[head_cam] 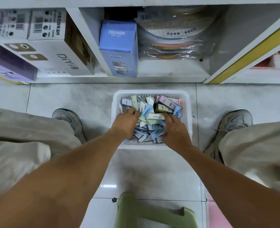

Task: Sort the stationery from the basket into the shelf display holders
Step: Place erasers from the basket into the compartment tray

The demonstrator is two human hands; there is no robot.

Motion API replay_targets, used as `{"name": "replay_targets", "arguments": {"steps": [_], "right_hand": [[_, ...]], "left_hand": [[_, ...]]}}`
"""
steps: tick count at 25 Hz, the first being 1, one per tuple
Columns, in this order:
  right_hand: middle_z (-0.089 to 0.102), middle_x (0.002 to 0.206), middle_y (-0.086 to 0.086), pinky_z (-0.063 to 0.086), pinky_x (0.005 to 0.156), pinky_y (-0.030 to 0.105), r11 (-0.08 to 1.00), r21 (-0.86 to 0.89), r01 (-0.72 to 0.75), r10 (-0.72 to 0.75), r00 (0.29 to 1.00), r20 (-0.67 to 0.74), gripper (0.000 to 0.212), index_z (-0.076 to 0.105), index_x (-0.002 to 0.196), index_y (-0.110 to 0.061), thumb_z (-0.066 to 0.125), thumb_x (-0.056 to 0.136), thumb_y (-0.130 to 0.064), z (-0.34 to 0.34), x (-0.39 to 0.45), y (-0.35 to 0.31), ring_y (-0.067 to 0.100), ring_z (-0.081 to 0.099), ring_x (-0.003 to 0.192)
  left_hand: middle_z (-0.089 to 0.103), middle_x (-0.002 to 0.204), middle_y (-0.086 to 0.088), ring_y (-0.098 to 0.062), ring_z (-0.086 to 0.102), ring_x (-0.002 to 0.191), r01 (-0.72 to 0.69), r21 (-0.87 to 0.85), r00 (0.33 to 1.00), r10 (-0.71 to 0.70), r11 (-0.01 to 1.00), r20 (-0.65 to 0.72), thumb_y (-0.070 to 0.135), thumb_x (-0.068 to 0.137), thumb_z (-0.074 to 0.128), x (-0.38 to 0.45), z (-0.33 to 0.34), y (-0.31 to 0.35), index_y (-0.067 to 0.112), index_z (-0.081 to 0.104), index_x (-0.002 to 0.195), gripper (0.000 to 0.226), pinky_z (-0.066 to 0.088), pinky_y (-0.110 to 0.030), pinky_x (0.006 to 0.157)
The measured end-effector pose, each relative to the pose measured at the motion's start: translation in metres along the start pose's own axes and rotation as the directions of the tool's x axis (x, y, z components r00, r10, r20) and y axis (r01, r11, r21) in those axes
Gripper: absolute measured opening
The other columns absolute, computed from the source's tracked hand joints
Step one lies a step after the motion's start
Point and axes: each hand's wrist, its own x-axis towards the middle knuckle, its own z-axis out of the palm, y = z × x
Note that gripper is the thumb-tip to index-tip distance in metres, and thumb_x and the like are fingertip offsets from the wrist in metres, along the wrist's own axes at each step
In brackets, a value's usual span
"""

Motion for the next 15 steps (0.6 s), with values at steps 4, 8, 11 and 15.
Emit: {"name": "replay_targets", "arguments": {"steps": [4,8,11,15], "right_hand": [[0.060,0.127,0.024,0.054,0.089,0.052,0.998,0.057,0.030,-0.024,0.995,-0.099,0.051,0.053,0.133,0.004,0.064,0.083,-0.001,0.006,0.005,0.002,0.043,0.057,0.115],[0.062,0.123,0.022,0.055,0.085,0.051,0.992,0.129,0.012,0.004,0.993,-0.121,0.044,0.056,0.129,0.000,0.062,0.086,0.003,-0.001,0.007,0.008,0.042,0.059,0.108],[0.060,0.124,0.020,0.056,0.075,0.045,0.989,0.149,-0.019,0.037,0.992,-0.119,0.038,0.055,0.125,-0.002,0.063,0.087,-0.001,-0.007,0.004,0.009,0.041,0.062,0.100],[0.055,0.119,0.016,0.048,0.070,0.036,0.981,0.184,-0.058,0.067,0.997,-0.042,0.035,0.055,0.114,-0.002,0.069,0.082,0.002,-0.012,0.004,0.014,0.039,0.060,0.097]], "left_hand": [[0.056,0.106,-0.002,-0.022,0.059,0.091,0.030,0.010,0.998,-0.029,1.000,-0.062,0.004,0.068,0.074,0.005,0.000,0.006,0.015,0.054,0.114,0.050,0.043,-0.031,0.065],[0.053,0.101,-0.003,-0.020,0.053,0.075,-0.017,0.035,0.999,0.015,0.999,0.037,0.006,0.071,0.072,0.007,-0.010,0.000,0.012,0.053,0.113,0.047,0.039,-0.032,0.058],[0.048,0.114,-0.010,-0.027,0.060,0.082,-0.023,-0.006,0.995,0.023,1.000,0.093,0.008,0.073,0.074,0.001,-0.015,-0.005,0.010,0.048,0.122,0.056,0.046,-0.035,0.061],[0.058,0.112,-0.012,-0.025,0.057,0.090,0.029,-0.148,0.991,-0.009,0.989,0.134,0.003,0.076,0.070,-0.001,-0.030,-0.008,0.009,0.052,0.122,0.050,0.047,-0.033,0.072]]}}
